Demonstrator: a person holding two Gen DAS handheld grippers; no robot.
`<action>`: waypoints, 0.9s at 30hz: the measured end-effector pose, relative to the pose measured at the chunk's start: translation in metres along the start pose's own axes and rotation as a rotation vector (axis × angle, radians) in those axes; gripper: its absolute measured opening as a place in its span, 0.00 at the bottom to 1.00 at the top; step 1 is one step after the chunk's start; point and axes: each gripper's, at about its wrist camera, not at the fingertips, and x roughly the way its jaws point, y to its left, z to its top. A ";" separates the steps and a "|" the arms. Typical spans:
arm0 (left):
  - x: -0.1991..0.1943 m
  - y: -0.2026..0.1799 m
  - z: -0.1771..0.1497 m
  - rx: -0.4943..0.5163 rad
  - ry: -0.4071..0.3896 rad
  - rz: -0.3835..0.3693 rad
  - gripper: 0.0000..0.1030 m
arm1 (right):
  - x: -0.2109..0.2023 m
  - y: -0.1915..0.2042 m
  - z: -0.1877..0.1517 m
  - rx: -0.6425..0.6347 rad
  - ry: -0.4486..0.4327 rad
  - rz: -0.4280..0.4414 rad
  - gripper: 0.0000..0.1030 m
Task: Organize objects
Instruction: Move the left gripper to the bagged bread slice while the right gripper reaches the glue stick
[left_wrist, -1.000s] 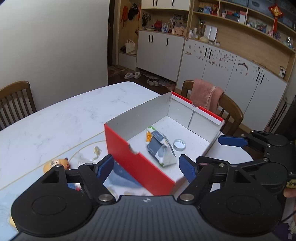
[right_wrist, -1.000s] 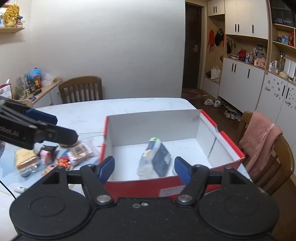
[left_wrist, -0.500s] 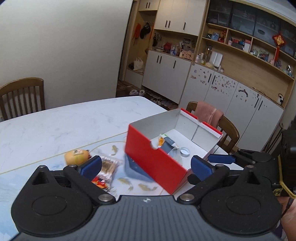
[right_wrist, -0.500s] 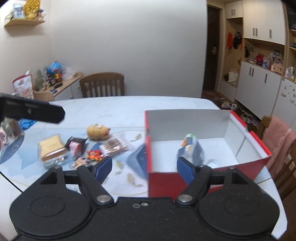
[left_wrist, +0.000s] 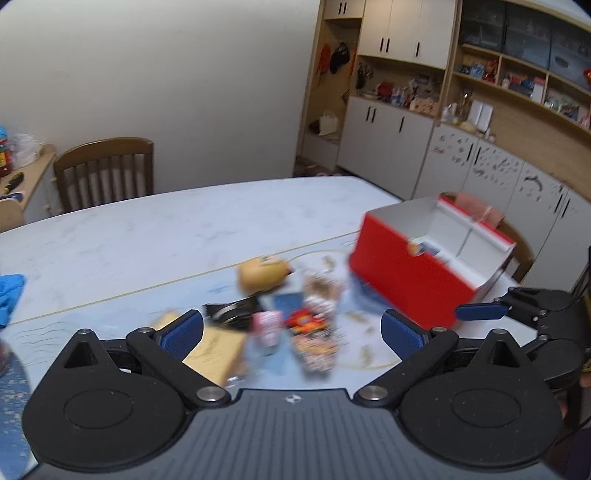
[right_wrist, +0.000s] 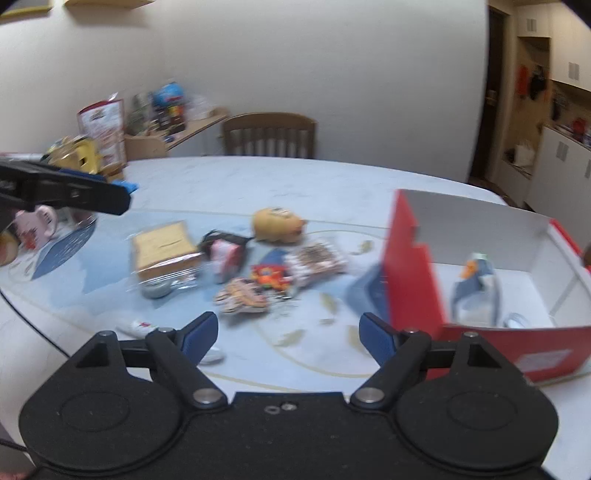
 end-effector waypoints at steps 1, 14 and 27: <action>0.000 0.006 -0.004 0.008 0.004 0.008 1.00 | 0.004 0.006 0.000 -0.013 0.005 0.016 0.81; 0.035 0.049 -0.018 0.018 0.105 0.143 1.00 | 0.051 0.063 -0.006 -0.171 0.068 0.118 0.82; 0.103 0.073 0.013 -0.266 0.257 0.272 1.00 | 0.081 0.085 -0.012 -0.271 0.111 0.179 0.82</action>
